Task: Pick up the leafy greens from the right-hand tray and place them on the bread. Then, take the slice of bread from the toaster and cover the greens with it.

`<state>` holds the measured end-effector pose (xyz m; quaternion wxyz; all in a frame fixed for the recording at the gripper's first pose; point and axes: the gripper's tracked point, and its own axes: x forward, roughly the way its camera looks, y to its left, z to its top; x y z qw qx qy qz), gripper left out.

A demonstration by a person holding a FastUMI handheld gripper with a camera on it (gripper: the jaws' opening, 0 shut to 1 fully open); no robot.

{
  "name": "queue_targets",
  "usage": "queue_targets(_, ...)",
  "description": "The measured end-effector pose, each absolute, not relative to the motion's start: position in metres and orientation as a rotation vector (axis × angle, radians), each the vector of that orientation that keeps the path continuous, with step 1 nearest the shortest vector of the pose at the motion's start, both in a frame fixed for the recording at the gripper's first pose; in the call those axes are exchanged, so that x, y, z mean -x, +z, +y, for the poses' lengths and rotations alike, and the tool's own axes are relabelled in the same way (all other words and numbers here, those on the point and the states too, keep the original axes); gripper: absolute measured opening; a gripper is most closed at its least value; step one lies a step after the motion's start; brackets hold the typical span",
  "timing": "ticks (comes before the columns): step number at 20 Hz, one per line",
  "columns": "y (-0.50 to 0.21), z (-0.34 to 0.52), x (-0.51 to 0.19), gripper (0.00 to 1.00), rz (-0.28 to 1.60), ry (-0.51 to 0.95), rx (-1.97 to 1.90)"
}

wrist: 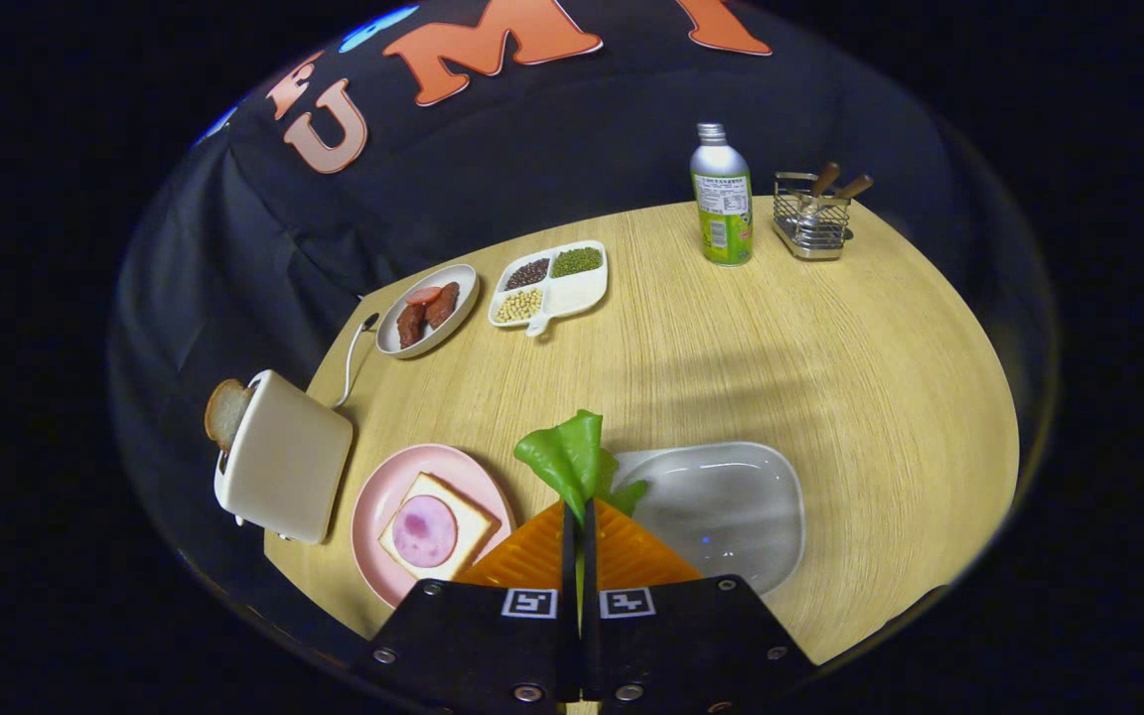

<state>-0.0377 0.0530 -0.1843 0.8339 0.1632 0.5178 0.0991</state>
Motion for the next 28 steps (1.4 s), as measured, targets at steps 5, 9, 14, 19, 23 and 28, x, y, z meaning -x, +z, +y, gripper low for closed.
queue_targets(5,-0.165,0.083,0.032,0.01,1.059,0.281,-0.339)
queue_targets(9,-0.158,0.114,0.033,0.01,1.039,0.343,-0.318)
queue_targets(14,-0.176,0.152,0.037,0.02,1.060,0.404,-0.257)
queue_targets(19,-0.191,0.181,0.040,0.02,1.077,0.448,-0.191)
queue_targets(23,-0.205,0.202,0.048,0.02,1.109,0.497,-0.141)
queue_targets(28,-0.209,0.221,0.056,0.02,1.123,0.543,-0.123)
